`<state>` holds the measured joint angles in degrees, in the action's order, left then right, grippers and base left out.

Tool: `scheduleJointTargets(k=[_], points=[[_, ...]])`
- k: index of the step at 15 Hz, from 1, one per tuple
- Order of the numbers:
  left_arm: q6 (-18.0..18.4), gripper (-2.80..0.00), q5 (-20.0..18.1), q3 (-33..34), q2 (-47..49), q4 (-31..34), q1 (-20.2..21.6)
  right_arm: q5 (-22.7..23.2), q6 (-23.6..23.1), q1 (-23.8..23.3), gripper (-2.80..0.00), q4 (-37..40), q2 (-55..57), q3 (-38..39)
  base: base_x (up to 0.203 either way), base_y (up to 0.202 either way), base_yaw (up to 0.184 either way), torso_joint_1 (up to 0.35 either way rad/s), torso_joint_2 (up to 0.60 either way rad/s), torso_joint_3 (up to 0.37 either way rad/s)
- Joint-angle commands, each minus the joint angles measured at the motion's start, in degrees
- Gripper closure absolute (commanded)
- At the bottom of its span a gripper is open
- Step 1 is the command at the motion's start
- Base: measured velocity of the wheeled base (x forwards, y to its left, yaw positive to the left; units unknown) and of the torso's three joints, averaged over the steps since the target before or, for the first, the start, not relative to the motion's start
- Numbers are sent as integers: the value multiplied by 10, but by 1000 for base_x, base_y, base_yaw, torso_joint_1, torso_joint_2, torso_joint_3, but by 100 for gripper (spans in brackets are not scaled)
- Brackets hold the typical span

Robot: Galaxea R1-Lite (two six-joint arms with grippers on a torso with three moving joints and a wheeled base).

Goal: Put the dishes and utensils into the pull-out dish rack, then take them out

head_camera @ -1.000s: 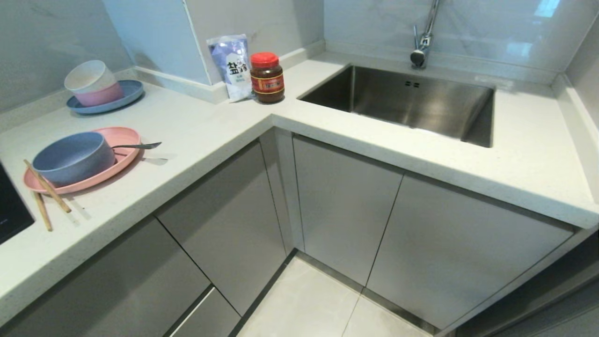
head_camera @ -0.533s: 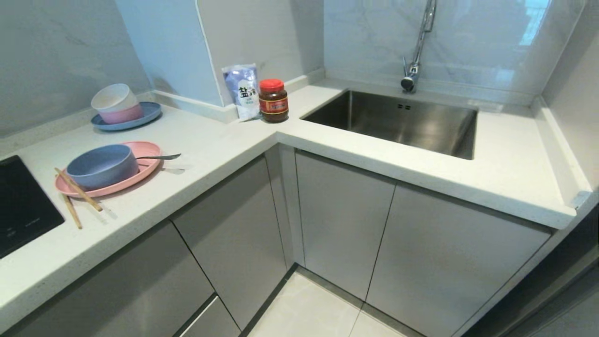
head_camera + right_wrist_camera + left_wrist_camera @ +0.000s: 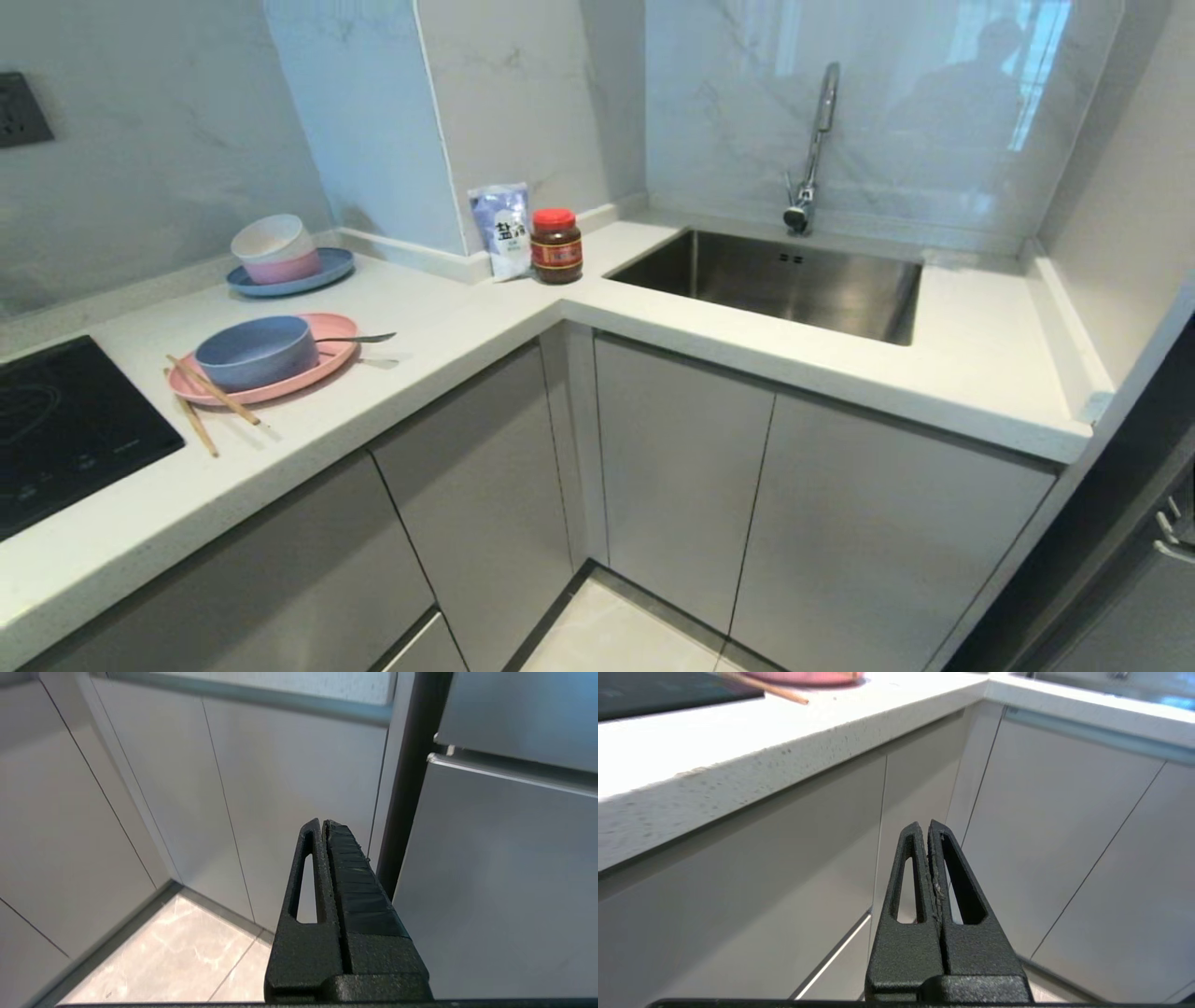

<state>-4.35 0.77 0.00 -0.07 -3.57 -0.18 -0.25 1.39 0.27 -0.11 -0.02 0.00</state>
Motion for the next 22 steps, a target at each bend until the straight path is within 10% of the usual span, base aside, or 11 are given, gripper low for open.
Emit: scheduleJointTargets(k=[1,22], points=[[0,0,0,15,1,-1,0,0,0,0,0,-1,-2,1,0,0,0,0,0,205],[-2,0,0,15,1,0,0,0,0,0,0,-1,-2,1,0,0,0,2,1,84]])
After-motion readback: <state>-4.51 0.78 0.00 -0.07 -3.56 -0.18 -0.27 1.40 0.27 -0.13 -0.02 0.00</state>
